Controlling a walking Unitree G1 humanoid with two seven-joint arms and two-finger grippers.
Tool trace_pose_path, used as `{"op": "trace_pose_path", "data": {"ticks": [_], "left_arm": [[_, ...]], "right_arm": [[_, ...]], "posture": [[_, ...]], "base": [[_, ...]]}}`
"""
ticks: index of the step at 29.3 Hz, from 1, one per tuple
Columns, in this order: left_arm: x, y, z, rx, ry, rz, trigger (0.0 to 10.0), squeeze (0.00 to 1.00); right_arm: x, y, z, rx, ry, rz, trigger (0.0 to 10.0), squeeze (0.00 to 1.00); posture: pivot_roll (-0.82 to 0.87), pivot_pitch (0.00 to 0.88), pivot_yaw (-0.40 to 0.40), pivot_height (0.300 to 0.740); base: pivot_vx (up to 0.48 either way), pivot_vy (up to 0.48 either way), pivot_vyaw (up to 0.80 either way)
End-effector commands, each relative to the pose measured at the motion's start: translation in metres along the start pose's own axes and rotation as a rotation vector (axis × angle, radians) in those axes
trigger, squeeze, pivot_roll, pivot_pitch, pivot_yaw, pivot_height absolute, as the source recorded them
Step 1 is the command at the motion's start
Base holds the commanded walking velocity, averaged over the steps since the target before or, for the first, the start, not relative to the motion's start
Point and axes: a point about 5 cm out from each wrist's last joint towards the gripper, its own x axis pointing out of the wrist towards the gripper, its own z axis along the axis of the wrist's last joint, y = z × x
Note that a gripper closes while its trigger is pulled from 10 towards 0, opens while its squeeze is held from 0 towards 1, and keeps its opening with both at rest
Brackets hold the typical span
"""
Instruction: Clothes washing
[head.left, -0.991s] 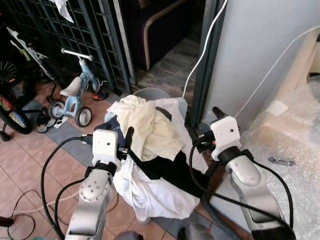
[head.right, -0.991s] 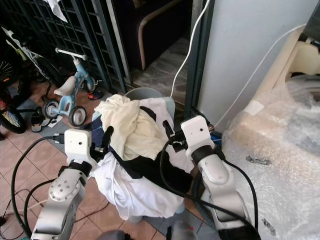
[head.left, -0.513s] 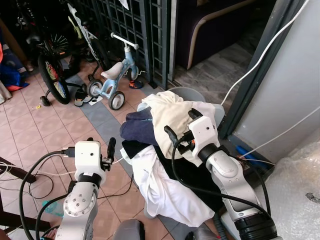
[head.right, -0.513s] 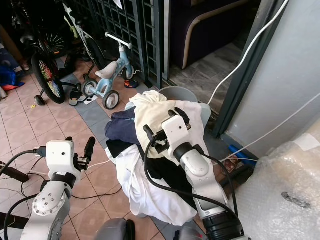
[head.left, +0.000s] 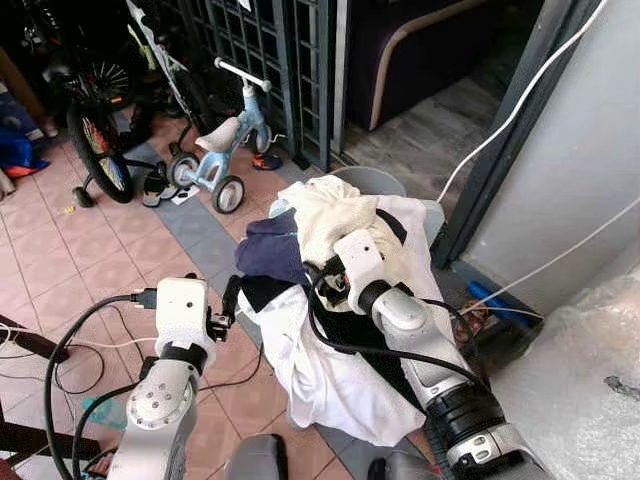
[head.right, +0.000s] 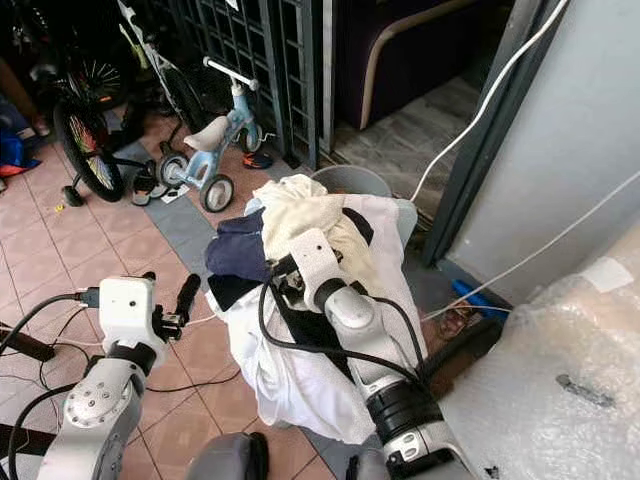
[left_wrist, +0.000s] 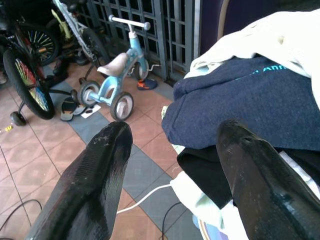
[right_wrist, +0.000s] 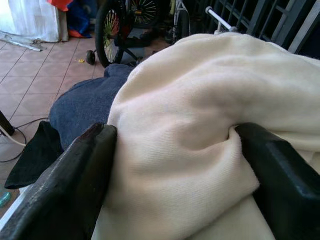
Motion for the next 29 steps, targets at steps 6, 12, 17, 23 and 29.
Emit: {"op": "trace_pose_path", "data": {"ticks": [6, 12, 17, 23, 29], "left_arm": [[0.006, 0.004, 0.007, 0.019, -0.02, -0.001, 10.0, 0.0], [0.006, 0.0, 0.006, 0.012, -0.02, 0.001, 10.0, 0.0], [0.008, -0.003, 0.006, 0.003, -0.023, 0.0, 10.0, 0.0], [0.014, -0.005, 0.008, 0.007, -0.035, 0.007, 10.0, 0.0], [0.016, -0.007, 0.009, 0.002, -0.04, 0.007, 10.0, 0.0]], "right_arm": [[0.004, -0.004, -0.005, 0.024, 0.018, -0.003, 0.0, 0.0], [0.001, -0.008, -0.012, 0.041, 0.041, -0.013, 0.0, 0.0], [0.0, -0.011, -0.015, 0.052, 0.051, -0.018, 0.0, 0.0], [-0.001, -0.011, -0.016, 0.046, 0.049, -0.01, 0.0, 0.0], [-0.002, -0.014, -0.016, 0.045, 0.046, -0.012, 0.0, 0.0]], "posture": [[0.13, 0.112, 0.051, 0.74], [0.12, 0.108, 0.036, 0.74], [0.11, 0.109, 0.023, 0.74], [0.09, 0.112, 0.015, 0.74], [0.08, 0.11, 0.011, 0.74]], "base": [[0.0, 0.0, 0.0], [0.0, 0.0, 0.0], [0.0, 0.0, 0.0], [0.0, 0.0, 0.0], [0.0, 0.0, 0.0]]}}
